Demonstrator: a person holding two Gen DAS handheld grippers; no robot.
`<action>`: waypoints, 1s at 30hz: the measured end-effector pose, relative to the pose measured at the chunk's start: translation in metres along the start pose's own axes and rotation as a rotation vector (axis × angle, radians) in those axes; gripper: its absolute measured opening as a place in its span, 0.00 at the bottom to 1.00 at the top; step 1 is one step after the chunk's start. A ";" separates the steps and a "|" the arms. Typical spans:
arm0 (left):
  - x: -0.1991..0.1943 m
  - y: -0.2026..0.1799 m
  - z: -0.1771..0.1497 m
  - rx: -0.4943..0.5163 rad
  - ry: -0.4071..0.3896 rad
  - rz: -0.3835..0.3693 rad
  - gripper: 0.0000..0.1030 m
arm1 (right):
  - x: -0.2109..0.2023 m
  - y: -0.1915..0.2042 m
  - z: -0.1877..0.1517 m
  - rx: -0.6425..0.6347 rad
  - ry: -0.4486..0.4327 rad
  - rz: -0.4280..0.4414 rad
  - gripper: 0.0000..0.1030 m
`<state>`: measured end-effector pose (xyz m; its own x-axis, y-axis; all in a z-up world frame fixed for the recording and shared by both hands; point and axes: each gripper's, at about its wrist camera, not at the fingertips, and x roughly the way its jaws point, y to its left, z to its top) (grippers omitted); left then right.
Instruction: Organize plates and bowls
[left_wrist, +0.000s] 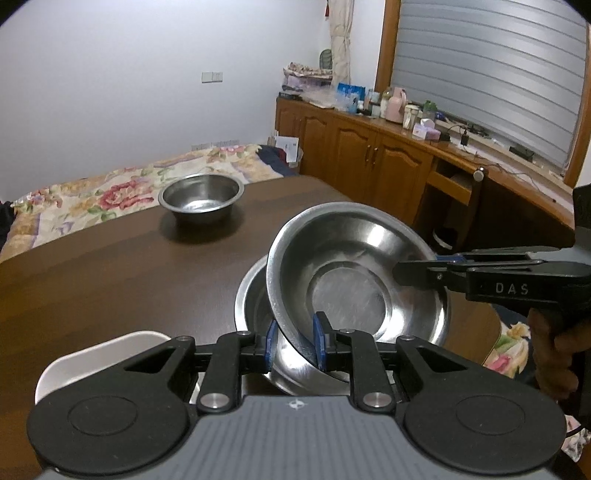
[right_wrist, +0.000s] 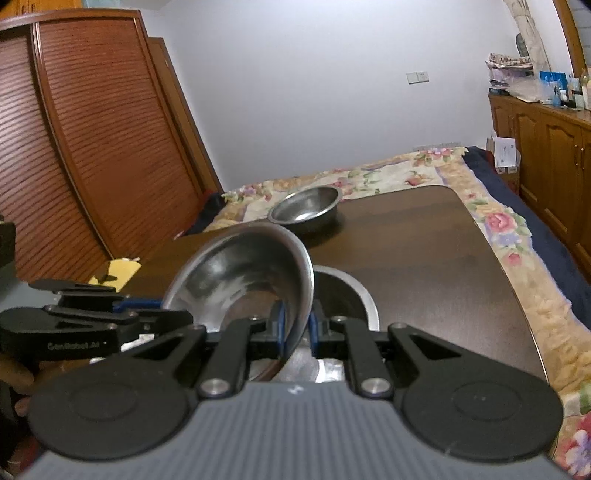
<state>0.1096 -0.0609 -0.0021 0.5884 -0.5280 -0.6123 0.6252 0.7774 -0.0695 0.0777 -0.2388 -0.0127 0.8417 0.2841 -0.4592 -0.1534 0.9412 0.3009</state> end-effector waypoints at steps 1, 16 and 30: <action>0.001 -0.001 -0.002 0.007 0.002 0.010 0.22 | 0.000 0.001 -0.001 -0.004 0.001 -0.004 0.14; 0.014 -0.004 -0.014 0.029 0.030 0.025 0.22 | 0.010 0.000 -0.013 0.000 0.023 -0.023 0.12; 0.022 -0.007 -0.017 0.045 0.031 0.062 0.22 | 0.018 0.013 -0.018 -0.163 0.018 -0.128 0.11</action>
<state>0.1099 -0.0721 -0.0286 0.6111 -0.4681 -0.6383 0.6108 0.7918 0.0042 0.0813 -0.2178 -0.0322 0.8504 0.1620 -0.5006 -0.1286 0.9866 0.1008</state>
